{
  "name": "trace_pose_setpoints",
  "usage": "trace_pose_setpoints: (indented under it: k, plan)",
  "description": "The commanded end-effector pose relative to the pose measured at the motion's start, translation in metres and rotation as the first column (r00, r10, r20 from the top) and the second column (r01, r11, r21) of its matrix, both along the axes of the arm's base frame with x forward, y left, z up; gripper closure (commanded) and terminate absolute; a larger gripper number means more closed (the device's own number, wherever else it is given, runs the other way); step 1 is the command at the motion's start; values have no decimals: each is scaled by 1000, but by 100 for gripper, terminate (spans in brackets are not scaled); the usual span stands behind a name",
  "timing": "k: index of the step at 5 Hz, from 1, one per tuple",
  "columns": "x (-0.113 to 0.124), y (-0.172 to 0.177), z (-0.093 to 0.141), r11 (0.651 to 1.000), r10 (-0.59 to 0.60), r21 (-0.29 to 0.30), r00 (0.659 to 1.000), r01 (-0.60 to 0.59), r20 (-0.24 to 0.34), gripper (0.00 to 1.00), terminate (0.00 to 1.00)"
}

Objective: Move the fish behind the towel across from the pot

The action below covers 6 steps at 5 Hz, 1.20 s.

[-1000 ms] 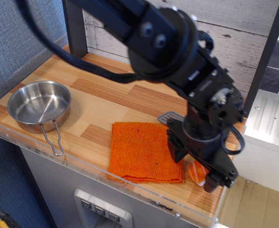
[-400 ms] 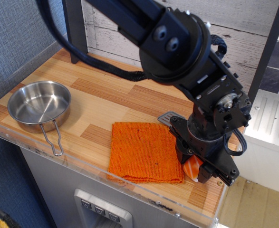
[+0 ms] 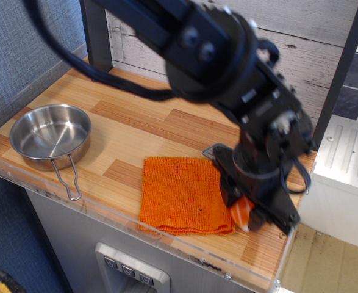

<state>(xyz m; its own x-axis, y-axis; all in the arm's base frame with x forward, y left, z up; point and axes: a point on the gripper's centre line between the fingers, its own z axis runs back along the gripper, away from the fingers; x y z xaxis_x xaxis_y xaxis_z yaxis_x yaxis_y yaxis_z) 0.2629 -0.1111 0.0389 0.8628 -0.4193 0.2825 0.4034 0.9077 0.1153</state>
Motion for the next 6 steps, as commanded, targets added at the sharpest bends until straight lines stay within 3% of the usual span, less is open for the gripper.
trace_pose_setpoints:
  k: [1,2,3,6]
  plan:
    - [13,36,74,999,44,-31,985,-40,167,100,0]
    - [24,62,91,994,107,-33,974,-103,202,100,0]
    - [45,90,90,985,170,-51,966,-164,192,100,0]
    - [81,143,48,961,274,2,957,-276,90,100,0]
